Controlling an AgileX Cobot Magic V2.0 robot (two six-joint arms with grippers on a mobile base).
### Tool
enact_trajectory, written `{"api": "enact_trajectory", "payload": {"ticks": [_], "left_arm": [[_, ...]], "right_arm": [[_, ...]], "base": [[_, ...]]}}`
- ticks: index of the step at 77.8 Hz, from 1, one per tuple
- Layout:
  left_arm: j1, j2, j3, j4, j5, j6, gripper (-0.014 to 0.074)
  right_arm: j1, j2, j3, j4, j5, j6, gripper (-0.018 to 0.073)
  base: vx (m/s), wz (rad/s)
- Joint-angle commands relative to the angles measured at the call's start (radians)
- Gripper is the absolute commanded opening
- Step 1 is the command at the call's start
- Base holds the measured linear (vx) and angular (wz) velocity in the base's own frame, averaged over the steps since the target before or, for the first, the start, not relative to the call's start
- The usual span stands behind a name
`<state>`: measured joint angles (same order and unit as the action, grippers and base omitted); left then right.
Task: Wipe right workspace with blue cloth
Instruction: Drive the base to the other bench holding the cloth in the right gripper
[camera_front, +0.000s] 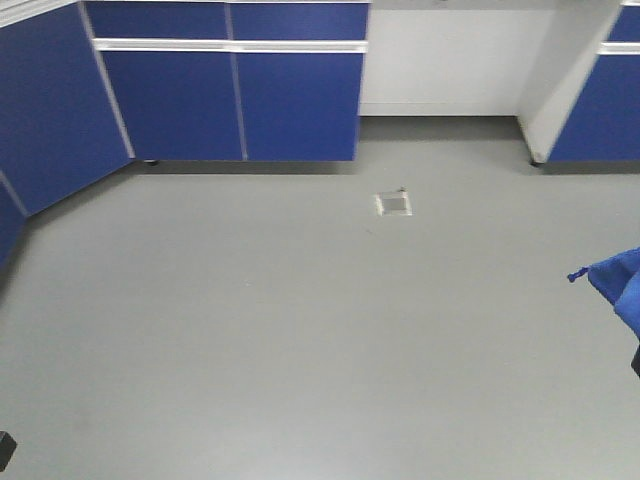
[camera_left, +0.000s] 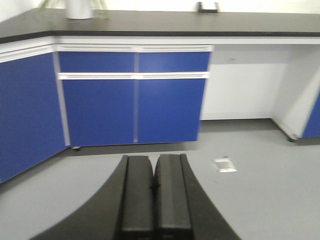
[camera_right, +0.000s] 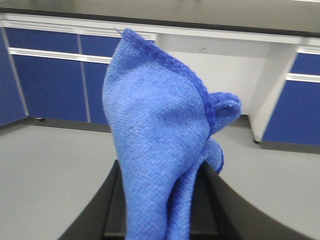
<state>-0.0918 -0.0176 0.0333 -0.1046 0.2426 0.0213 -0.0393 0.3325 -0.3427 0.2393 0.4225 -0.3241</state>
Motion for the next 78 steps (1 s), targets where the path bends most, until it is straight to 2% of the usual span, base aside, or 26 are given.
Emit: {"api": "enact_trajectory", "payload": {"ticks": [1,43,78], "left_arm": [[0.003,-0.010,-0.025,-0.006,-0.079,0.000,-0.0006],[0.003,-0.010,-0.025,-0.006,-0.079,0.000,-0.0006],[0.003,-0.010,-0.025,-0.006,-0.079,0.000,-0.0006]], "right_arm": [[-0.006,0.010,-0.030,0.007,-0.087,-0.011,0.0000],[-0.006,0.010,-0.030,0.007,-0.087,-0.011,0.0000],[-0.006,0.010,-0.030,0.007,-0.087,-0.011,0.0000]], "base": [[-0.10,-0.51],[-0.05,-0.48],[0.09,-0.50]]}}
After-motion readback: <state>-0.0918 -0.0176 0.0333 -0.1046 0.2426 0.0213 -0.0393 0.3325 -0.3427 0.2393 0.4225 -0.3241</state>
